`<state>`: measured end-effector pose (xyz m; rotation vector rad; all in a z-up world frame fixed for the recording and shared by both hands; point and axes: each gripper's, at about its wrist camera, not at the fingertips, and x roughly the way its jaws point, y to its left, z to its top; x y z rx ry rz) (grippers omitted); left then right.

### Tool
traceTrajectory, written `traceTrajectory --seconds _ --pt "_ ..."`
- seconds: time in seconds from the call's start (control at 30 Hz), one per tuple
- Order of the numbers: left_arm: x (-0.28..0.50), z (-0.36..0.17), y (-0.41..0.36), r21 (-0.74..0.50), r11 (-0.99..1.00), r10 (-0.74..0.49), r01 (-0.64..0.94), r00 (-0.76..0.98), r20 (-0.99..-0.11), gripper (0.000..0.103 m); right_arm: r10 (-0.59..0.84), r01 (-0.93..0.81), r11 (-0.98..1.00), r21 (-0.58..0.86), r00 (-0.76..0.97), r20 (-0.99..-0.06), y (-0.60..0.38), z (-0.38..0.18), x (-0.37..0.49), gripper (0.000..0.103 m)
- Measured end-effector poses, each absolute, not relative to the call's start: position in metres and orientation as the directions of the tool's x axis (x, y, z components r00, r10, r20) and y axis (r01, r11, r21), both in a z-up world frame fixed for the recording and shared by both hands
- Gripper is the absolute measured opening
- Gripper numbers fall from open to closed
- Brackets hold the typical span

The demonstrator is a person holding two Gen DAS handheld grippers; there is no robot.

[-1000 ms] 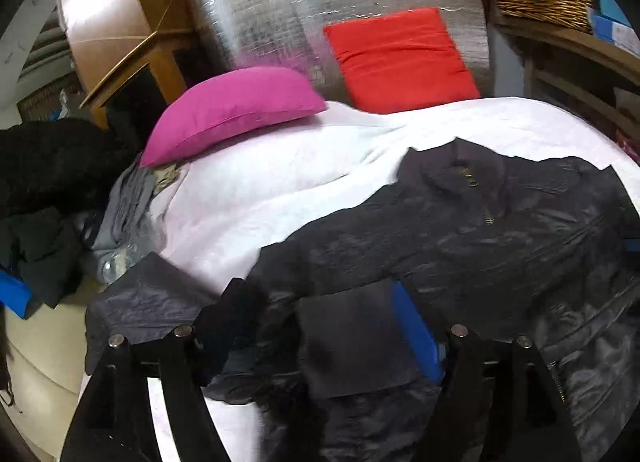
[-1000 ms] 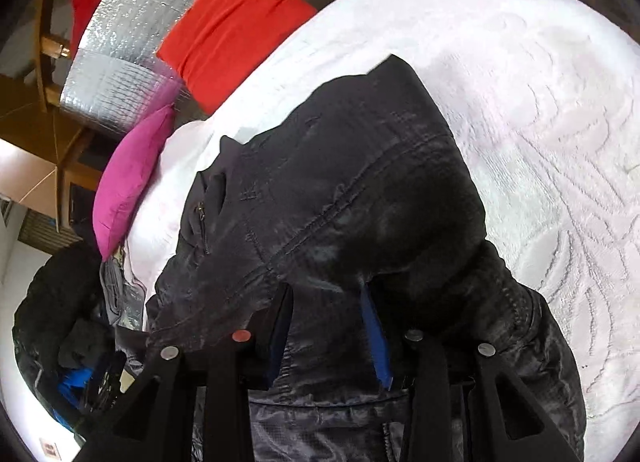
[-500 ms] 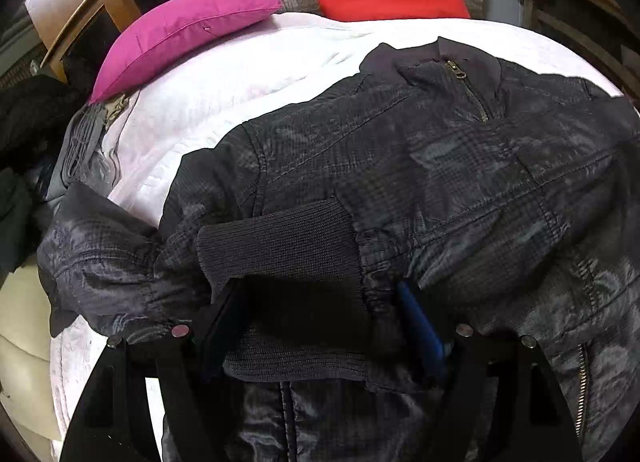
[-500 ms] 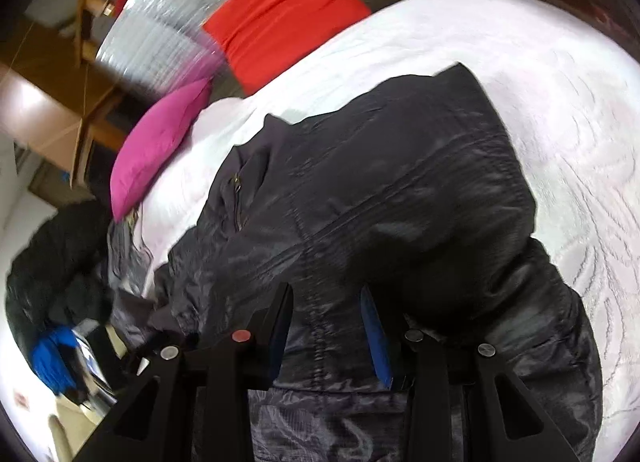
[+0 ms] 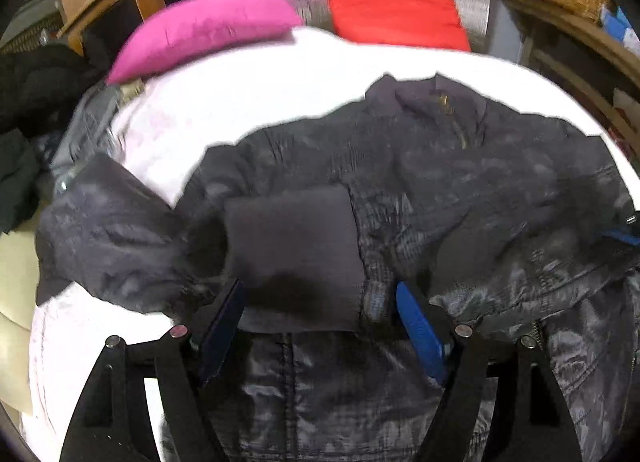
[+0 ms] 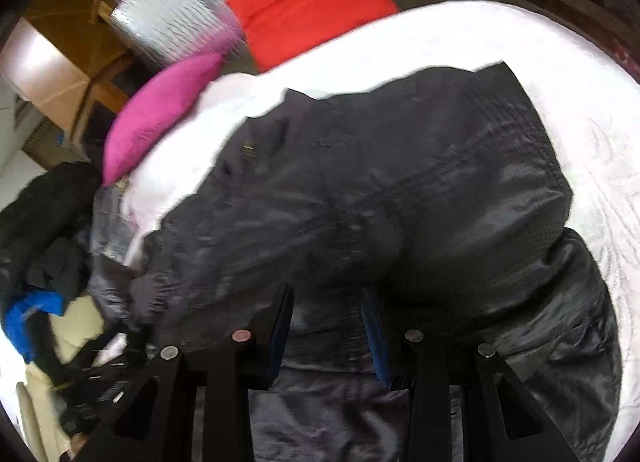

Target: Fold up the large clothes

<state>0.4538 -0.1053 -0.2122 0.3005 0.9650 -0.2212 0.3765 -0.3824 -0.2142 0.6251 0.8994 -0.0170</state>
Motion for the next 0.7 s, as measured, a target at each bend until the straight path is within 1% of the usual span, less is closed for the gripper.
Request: traceTrajectory --seconds 0.07,0.17,0.27,0.33,0.37,0.43,0.57,0.7 --pt "0.451 -0.218 -0.109 0.156 0.936 -0.043 0.316 0.542 -0.839 0.078 0.237 0.244 0.842 0.481 0.634 -0.736 -0.376 -0.212 0.375 0.039" --pt "0.447 -0.215 -0.107 0.149 0.933 -0.054 0.328 0.536 -0.843 0.078 0.248 0.246 0.864 0.44 0.552 -0.796 -0.366 -0.229 0.383 0.04" --pt "0.439 -0.197 -0.09 0.107 0.936 -0.105 0.337 0.555 -0.825 0.078 0.263 0.247 0.853 0.46 0.557 -0.788 -0.37 -0.227 0.384 0.04" --pt "0.435 -0.183 -0.073 0.102 0.938 -0.12 0.33 0.588 -0.8 0.078 0.318 0.248 0.811 0.531 0.575 -0.754 -0.379 -0.224 0.381 0.041" --pt "0.433 -0.176 -0.064 0.098 0.942 -0.125 0.322 0.604 -0.787 0.078 0.346 0.247 0.784 0.569 0.588 -0.731 -0.385 -0.223 0.379 0.054" --pt "0.434 -0.163 -0.035 0.083 0.957 -0.118 0.277 0.636 -0.763 0.079 0.373 0.235 0.752 0.616 0.618 -0.692 -0.39 -0.22 0.375 0.072" --pt "0.444 -0.146 0.037 -0.005 0.992 -0.088 0.125 0.666 -0.741 0.079 0.355 0.193 0.77 0.608 0.663 -0.659 -0.383 -0.209 0.37 0.073" --pt "0.455 -0.14 0.122 -0.137 0.987 -0.048 -0.082 0.672 -0.739 0.078 0.363 0.194 0.765 0.614 0.658 -0.66 -0.377 -0.209 0.372 0.073"
